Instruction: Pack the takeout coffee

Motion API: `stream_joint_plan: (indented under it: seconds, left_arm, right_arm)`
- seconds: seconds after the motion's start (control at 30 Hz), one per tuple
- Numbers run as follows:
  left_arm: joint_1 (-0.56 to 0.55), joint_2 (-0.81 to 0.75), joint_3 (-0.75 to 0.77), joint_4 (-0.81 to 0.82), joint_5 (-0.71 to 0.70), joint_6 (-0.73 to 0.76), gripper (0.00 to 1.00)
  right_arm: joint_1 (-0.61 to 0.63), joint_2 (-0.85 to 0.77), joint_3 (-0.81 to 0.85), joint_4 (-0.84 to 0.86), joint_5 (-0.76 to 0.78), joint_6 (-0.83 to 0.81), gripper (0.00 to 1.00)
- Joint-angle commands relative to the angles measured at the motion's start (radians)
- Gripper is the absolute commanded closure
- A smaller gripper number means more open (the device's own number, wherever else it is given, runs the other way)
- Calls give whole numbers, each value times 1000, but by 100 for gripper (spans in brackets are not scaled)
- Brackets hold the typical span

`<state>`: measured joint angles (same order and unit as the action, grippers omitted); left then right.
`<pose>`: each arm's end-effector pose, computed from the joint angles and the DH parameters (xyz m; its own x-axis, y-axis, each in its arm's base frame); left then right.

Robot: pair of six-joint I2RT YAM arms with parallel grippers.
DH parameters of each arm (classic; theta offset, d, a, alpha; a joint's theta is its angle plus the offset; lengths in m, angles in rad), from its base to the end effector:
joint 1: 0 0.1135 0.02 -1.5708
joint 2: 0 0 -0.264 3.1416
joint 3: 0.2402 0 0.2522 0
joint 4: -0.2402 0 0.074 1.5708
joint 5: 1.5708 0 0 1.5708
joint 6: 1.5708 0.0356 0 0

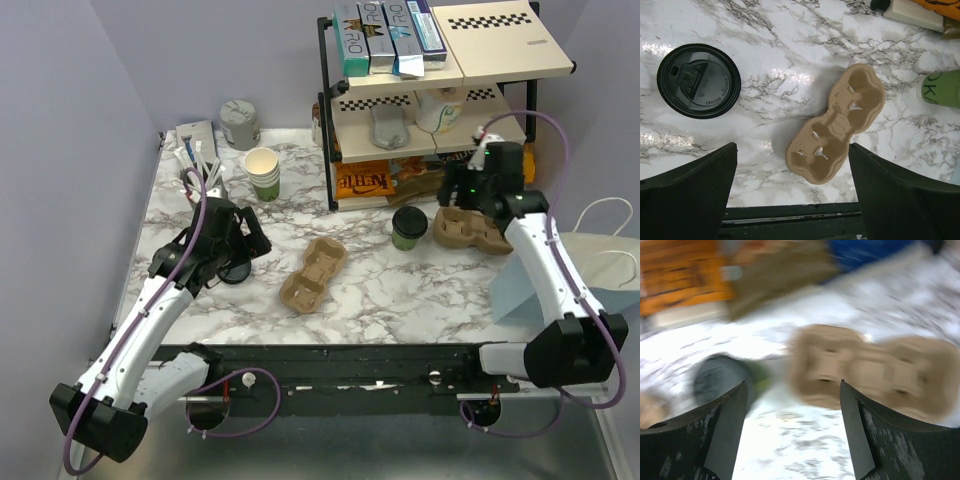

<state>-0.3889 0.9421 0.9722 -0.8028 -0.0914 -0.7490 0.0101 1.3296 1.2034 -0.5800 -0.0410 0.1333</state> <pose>0.1735 -0.0676 0.3180 -0.6890 -0.4504 -0.5678 -0.2076 0.8732 -0.4409 0.2908 0.0044 0.3274 -0.6486 0.1263 -0.7506 0.0453 0.9908 0.1275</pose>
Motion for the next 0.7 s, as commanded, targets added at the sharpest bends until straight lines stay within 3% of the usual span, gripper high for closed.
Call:
stream_joint_plan:
  seconds: [0.0,0.13,0.2,0.67]
  left_arm:
    - [12,20,-26,36,16,30,1]
    - [25,38,-73,82,85,28,1]
    - [33,41,-99,91,119,23,1]
    - [48,7,-155,93,127,23,1]
  right_arm:
    - [253,-44,33,-49,38,-6,20]
    - [465,-7,62,-81,147,12,22]
    - [510,52,100,-135,226,12,24]
    - [530,273,211,-147,369,112,41]
